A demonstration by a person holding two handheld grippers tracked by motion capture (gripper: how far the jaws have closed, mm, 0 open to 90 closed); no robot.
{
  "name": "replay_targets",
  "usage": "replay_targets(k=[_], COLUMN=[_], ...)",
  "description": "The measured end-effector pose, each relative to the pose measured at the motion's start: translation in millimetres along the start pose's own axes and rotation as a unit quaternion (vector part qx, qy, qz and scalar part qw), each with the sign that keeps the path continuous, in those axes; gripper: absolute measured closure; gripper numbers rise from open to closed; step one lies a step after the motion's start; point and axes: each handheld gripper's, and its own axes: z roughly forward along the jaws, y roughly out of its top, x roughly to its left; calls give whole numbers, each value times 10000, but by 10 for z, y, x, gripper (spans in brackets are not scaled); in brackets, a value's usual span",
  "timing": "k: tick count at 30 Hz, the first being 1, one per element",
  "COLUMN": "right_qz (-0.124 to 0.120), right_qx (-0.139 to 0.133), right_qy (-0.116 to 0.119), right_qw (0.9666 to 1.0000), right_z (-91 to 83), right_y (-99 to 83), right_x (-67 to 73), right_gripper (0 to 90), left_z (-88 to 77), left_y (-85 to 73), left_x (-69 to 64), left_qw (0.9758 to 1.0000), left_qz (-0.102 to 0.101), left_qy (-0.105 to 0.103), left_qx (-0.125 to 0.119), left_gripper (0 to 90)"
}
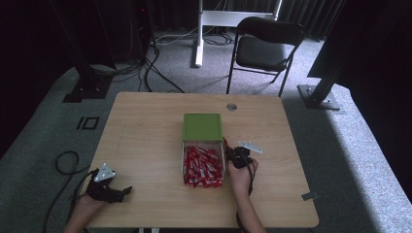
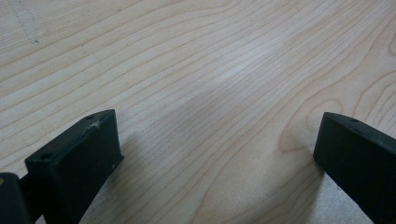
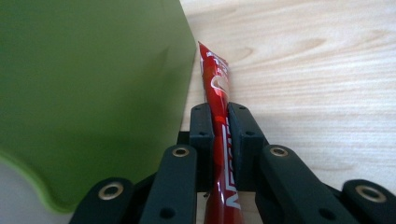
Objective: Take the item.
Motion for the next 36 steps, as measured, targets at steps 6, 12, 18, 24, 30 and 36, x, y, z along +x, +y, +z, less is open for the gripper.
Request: replay_targets(k=[6,12,18,24,30,36], right_qz=[31,81,21,-205,-331,-510], right_qx=[43,164,136,6,-11,-13], right_qy=[-4,8,85,124,196,194], right_qw=[10000,9998,9999,9997,9993,9985], right_z=[20,52,-11,-136,-228,-294], right_y=[-31,-60,-33,27,62,78], right_x=[-2,-12,11,-3,-76,-143], right_gripper=[809,780,683,578,513,438], left_z=[0,0,0,0,0,0], left_y=[0,0,0,0,0,0], left_x=[0,0,0,0,-1,-1], left_qw=[10000,10000,10000,10000,10000,10000], left_qz=[0,-1,-1,1,-4,-7], left_qy=[1,1,1,1,2,1], left_qx=[0,0,-1,1,2,4], left_gripper=[15,15,15,15,15,15])
